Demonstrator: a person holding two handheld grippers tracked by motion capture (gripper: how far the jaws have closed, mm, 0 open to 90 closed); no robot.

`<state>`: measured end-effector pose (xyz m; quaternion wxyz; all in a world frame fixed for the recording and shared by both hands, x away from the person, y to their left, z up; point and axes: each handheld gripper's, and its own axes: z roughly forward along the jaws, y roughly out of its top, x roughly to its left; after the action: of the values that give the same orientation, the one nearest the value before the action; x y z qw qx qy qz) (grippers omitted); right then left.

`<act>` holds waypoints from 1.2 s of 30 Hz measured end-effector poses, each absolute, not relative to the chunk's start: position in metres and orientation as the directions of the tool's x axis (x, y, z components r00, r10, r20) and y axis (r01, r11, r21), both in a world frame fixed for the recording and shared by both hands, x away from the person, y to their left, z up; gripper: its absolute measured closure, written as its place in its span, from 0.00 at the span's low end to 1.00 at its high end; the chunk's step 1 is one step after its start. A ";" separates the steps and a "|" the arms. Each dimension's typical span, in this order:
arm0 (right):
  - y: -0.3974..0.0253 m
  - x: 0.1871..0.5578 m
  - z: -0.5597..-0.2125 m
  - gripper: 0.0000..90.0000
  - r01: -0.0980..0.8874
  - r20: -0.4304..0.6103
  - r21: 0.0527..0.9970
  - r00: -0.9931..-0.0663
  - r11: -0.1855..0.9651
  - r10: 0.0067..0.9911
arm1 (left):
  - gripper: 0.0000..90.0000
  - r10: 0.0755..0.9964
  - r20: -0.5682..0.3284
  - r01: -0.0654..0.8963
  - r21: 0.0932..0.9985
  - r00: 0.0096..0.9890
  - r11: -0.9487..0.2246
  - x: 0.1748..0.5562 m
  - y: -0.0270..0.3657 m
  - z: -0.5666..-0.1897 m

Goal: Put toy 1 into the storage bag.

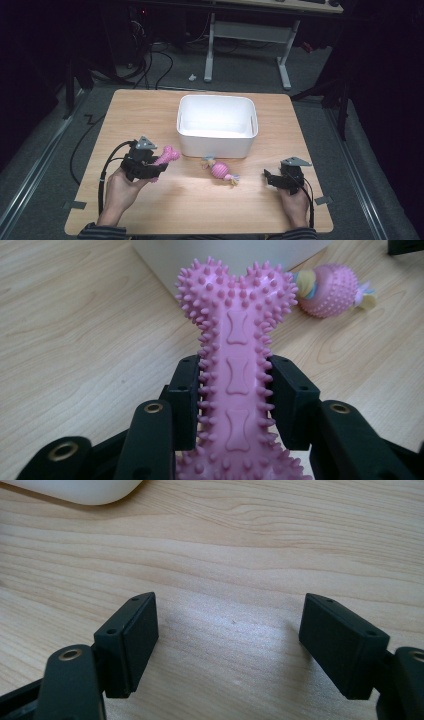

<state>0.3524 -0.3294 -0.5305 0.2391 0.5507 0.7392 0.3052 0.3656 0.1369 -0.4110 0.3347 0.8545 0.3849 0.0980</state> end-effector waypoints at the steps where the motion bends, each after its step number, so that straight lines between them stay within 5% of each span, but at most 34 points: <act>1: -0.329 0.352 -0.531 0.26 0.668 -0.017 0.715 -0.278 0.206 0.960 | 0.66 0.720 -0.089 0.589 0.648 0.689 -0.483 0.366 0.136 -0.409; 36: -0.329 0.352 -0.530 0.26 0.669 -0.016 0.714 -0.280 0.207 0.960 | 0.65 0.615 -0.105 0.494 0.705 0.782 -0.508 0.408 0.093 -0.332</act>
<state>0.3522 -0.3294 -0.5305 0.2384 0.5507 0.7394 0.3053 0.4077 0.0934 -0.3322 0.3784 0.8647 0.3206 0.0795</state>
